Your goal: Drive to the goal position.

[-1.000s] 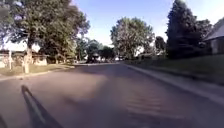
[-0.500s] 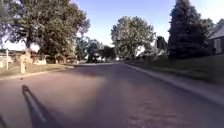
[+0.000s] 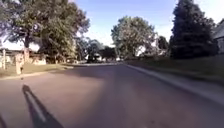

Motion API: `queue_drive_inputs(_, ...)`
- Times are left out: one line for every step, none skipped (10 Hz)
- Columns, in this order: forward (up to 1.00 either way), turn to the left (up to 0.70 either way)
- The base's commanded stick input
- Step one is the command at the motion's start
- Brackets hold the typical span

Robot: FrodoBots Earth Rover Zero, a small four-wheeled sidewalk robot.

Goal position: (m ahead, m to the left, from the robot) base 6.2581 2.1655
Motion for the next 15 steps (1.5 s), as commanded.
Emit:
queue_drive_inputs(1.0,0.03)
queue_drive_inputs(1.0,0.03)
queue_drive_inputs(1.0,0.03)
queue_drive_inputs(1.0,0.03)
queue_drive_inputs(1.0,0.03)
queue_drive_inputs(1.0,0.03)
queue_drive_inputs(1.0,0.03)
queue_drive_inputs(1.0,0.03)
queue_drive_inputs(1.0,0.1)
queue_drive_inputs(1.0,0.03)
queue_drive_inputs(1.0,0.03)
queue_drive_inputs(1.0,0.02)
queue_drive_inputs(1.0,0.01)
queue_drive_inputs(1.0,0.0)
queue_drive_inputs(1.0,0.0)
